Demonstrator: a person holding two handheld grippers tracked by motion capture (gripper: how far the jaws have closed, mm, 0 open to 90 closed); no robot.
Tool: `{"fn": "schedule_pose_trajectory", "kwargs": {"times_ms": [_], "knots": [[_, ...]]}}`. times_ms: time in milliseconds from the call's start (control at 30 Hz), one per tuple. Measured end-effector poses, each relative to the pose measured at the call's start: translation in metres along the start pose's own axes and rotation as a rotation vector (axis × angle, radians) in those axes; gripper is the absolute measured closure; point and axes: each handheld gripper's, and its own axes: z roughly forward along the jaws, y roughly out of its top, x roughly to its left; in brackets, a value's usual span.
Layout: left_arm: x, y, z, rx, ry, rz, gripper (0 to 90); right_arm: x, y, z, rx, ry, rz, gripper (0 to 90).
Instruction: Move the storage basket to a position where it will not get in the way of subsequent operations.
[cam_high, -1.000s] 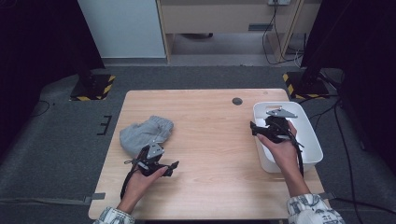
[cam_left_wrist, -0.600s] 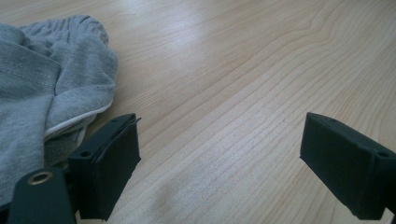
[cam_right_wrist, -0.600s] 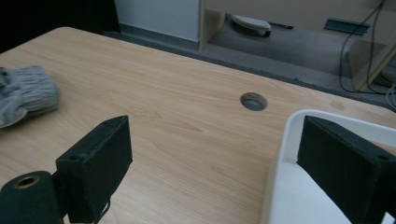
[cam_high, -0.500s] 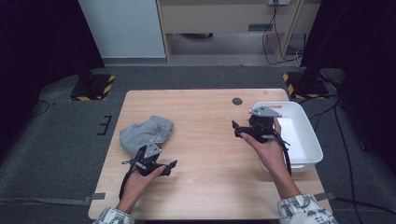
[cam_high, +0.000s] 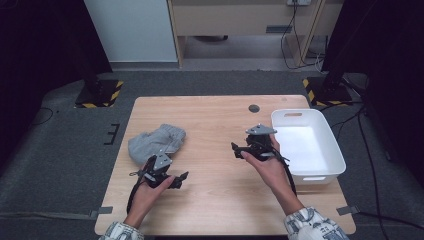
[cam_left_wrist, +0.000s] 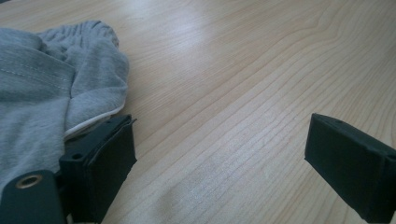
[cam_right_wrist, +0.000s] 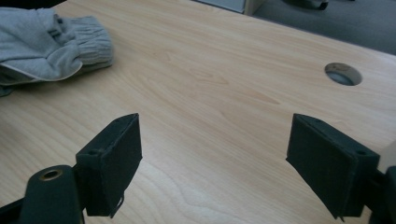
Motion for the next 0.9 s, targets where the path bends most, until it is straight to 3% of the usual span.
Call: {"fn": "schedule_pose_trajectory", "kwargs": {"times_ms": [333, 500, 767, 900], "knots": [[0.003, 0.009, -0.017, -0.051, 0.061, 0.000, 9.6, 0.019, -0.024, 0.012, 0.035, 0.016, -0.034, 32.7], [0.008, 0.019, -0.030, -0.069, 0.137, 0.023, 9.6, 0.030, -0.039, 0.016, 0.063, 0.038, -0.075, 35.9], [0.043, 0.015, -0.040, -0.080, 0.234, -0.063, 9.0, 0.031, -0.050, 0.012, 0.074, 0.048, -0.069, 40.7], [0.059, 0.008, -0.037, -0.061, 0.273, -0.082, 9.1, 0.029, -0.051, 0.012, 0.078, 0.048, -0.064, 41.4]]}}
